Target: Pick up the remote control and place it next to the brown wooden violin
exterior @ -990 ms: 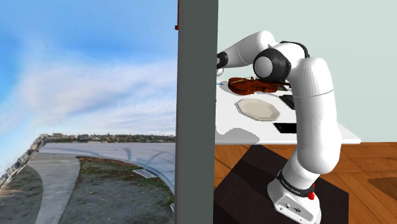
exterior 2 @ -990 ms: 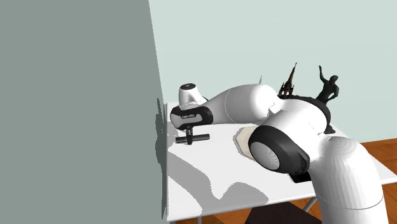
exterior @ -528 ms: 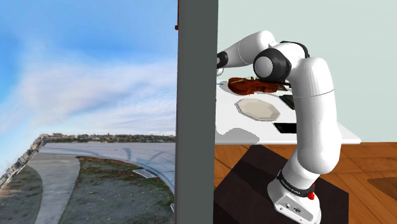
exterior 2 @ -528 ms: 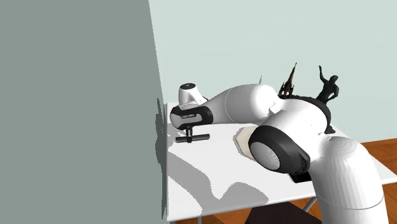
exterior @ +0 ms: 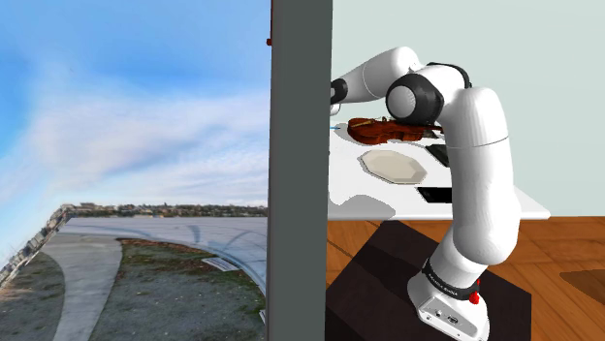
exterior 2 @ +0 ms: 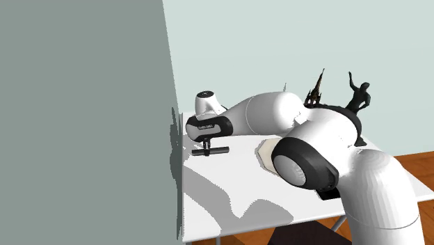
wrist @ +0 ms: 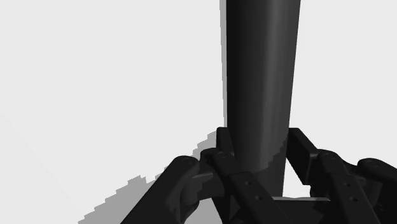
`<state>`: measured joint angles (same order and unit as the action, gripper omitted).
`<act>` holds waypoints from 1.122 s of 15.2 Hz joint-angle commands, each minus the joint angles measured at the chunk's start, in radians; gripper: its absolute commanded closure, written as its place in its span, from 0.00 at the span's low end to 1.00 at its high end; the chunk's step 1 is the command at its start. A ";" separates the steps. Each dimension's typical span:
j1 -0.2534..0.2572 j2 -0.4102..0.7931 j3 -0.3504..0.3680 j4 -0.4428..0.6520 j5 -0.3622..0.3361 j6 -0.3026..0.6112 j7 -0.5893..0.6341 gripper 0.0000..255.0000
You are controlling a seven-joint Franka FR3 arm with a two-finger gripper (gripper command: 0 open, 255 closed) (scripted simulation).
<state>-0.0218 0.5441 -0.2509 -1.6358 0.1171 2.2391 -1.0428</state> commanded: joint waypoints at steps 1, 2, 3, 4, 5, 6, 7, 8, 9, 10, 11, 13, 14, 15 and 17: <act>0.000 -0.005 -0.002 0.001 -0.002 -0.010 0.001 1.00; 0.001 -0.012 -0.003 0.005 -0.004 -0.020 0.002 1.00; 0.002 -0.018 -0.004 0.009 -0.006 -0.031 0.003 1.00; 0.002 -0.025 -0.005 0.014 -0.007 -0.041 0.003 1.00; 0.003 -0.030 -0.006 0.018 -0.009 -0.052 0.004 1.00; 0.003 -0.036 -0.007 0.024 -0.011 -0.062 0.005 1.00; 0.004 -0.042 -0.008 0.029 -0.012 -0.073 0.006 1.00; 0.004 -0.047 -0.009 0.034 -0.014 -0.084 0.007 1.00; 0.005 -0.052 -0.010 0.040 -0.016 -0.095 0.007 1.00; 0.005 -0.058 -0.011 0.046 -0.017 -0.106 0.008 1.00; 0.006 -0.063 -0.012 0.052 -0.019 -0.117 0.009 1.00; 0.006 -0.072 -0.013 0.066 -0.022 -0.139 0.010 1.00; 0.006 -0.076 -0.014 0.073 -0.023 -0.151 0.011 1.00; 0.006 -0.081 -0.015 0.080 -0.024 -0.162 0.011 1.00; 0.007 -0.088 -0.016 0.096 -0.027 -0.185 0.012 1.00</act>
<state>-0.0159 0.4632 -0.2659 -1.5463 0.0924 2.0675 -1.0317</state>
